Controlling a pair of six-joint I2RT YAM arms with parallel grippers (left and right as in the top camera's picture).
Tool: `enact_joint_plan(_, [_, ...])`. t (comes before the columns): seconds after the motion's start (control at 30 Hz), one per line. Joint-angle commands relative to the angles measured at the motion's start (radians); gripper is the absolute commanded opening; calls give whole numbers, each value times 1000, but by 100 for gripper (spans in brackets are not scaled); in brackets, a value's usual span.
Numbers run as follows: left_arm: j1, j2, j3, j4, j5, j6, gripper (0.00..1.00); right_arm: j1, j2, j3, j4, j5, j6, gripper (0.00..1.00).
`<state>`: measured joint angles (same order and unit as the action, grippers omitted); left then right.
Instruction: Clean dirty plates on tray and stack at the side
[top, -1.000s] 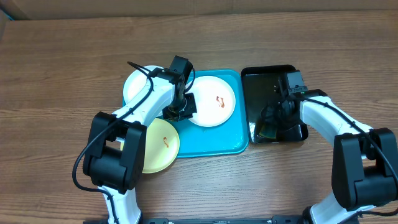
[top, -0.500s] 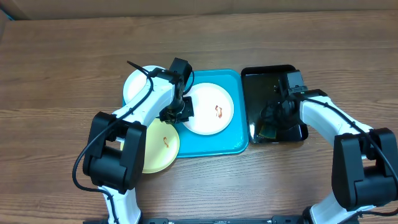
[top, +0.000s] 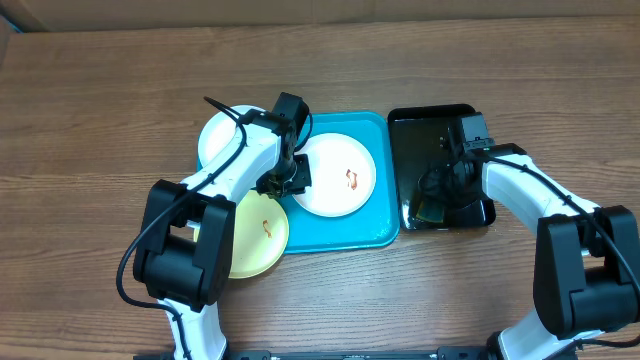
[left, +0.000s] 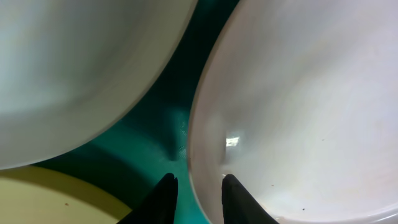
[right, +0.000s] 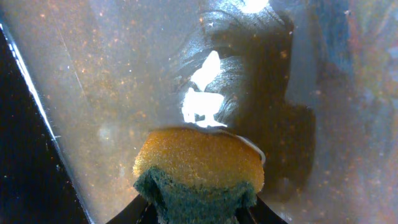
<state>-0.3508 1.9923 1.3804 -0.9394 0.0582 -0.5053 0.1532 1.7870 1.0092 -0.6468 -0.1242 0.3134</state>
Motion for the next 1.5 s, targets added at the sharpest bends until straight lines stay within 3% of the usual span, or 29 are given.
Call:
enact_joint_plan(0.0, [-23, 15, -17, 21, -18, 11, 27, 3, 9, -13, -9, 18, 0, 32])
enact_joint_plan(0.37, [-24, 15, -18, 32, -48, 11, 23, 3, 9, -13, -8, 18, 1, 33])
enact_joint_plan(0.47, [-25, 15, -18, 33, -51, 11, 14, 3, 9, -13, -8, 18, 1, 37])
enact_joint_plan(0.6, [-25, 15, -18, 34, -51, 11, 10, 3, 9, -13, -8, 18, 1, 39])
enact_joint_plan(0.63, [-25, 15, -18, 35, -51, 11, 10, 3, 9, -13, -8, 18, 1, 40])
enact_joint_plan(0.73, [-25, 15, -18, 36, -51, 11, 24, 3, 9, -13, -8, 18, 1, 41])
enact_joint_plan(1.13, [-25, 15, -18, 36, -51, 11, 26, 3, 9, -13, -12, 18, 1, 42])
enact_joint_plan(1.3, [-25, 15, -18, 36, -51, 11, 26, 3, 9, -13, -13, 18, 1, 52])
enact_joint_plan(1.47, [-25, 15, -18, 37, -51, 7, 25, 3, 9, -13, -17, 17, 1, 54])
